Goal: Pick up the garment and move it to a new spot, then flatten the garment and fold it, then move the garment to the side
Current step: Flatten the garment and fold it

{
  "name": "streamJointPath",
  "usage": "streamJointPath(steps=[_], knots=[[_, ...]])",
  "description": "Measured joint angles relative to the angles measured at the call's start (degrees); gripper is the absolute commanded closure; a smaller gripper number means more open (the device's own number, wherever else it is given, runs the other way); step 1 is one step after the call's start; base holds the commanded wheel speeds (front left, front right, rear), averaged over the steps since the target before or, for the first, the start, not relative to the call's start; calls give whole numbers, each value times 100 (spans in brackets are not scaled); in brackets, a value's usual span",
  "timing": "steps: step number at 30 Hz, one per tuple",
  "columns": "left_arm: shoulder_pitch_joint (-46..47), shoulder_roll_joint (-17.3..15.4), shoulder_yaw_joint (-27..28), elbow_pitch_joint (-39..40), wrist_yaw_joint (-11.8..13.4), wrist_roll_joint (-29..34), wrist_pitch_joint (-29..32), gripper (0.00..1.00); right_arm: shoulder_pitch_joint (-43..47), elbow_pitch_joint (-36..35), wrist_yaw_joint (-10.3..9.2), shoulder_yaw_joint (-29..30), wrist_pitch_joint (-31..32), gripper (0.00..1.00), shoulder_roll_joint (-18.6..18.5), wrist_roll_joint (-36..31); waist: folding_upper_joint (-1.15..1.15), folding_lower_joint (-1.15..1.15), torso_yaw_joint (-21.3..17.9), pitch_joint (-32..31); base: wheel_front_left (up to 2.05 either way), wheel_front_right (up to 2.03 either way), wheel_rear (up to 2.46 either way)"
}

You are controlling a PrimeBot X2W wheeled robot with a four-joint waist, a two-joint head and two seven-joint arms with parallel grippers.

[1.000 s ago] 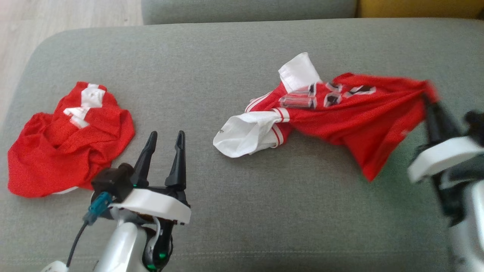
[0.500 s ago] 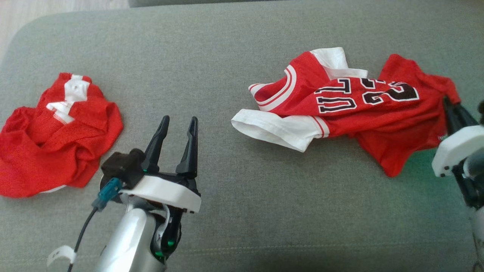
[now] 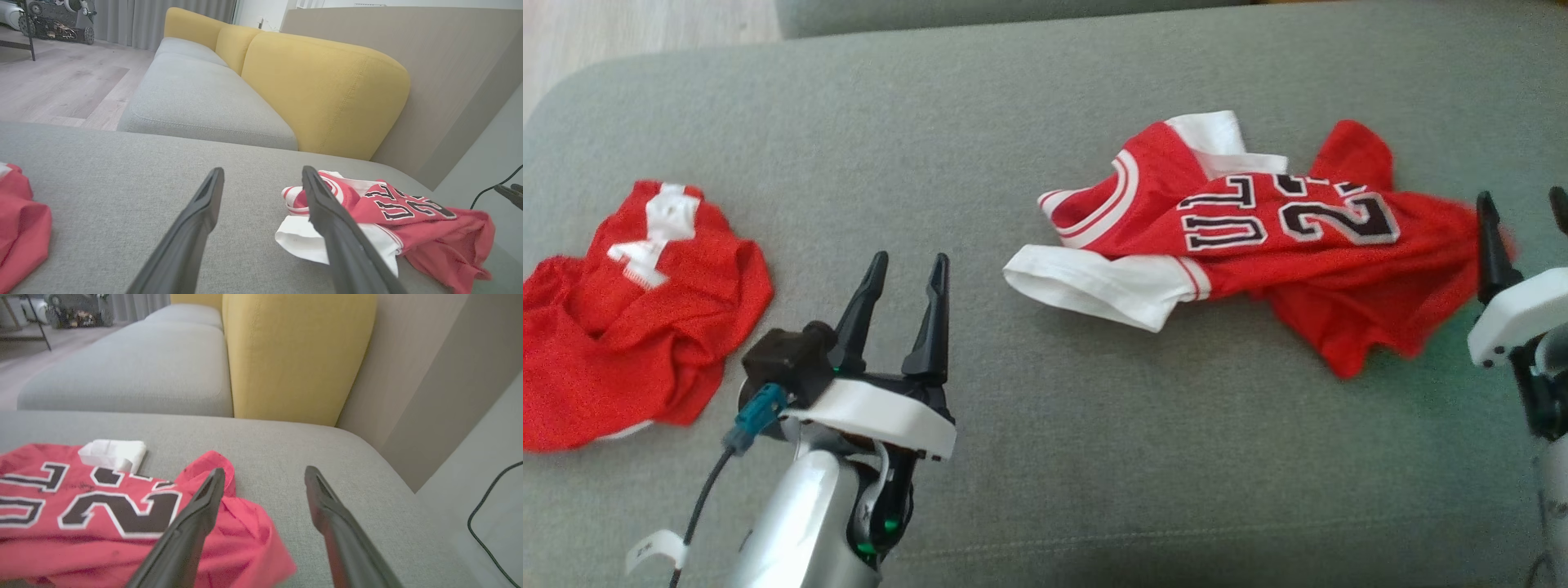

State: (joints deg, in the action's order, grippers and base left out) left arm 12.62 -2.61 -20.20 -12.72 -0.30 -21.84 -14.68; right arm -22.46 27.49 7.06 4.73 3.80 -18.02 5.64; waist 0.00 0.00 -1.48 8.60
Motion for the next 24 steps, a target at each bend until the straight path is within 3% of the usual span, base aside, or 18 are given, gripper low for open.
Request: streamJointPath(steps=[5, 11, 24], knots=[[-37, 0, 78, 13, 31, 9, 0, 0, 299, -526, 0, 371, -270, 0, 503, -20, 0, 0, -177, -186, 0, 0, 0], [-180, 0, 91, 124, 65, 5, 0, 0, 1295, -1458, 0, 419, -631, 0, 1337, -29, 0, 0, -462, -353, 0, 0, 0], [-297, -1, 67, -210, 29, -100, 0, 0, 1772, -1651, 0, -57, -992, 0, 1539, 149, 0, 0, -867, -290, 0, 0, 0]])
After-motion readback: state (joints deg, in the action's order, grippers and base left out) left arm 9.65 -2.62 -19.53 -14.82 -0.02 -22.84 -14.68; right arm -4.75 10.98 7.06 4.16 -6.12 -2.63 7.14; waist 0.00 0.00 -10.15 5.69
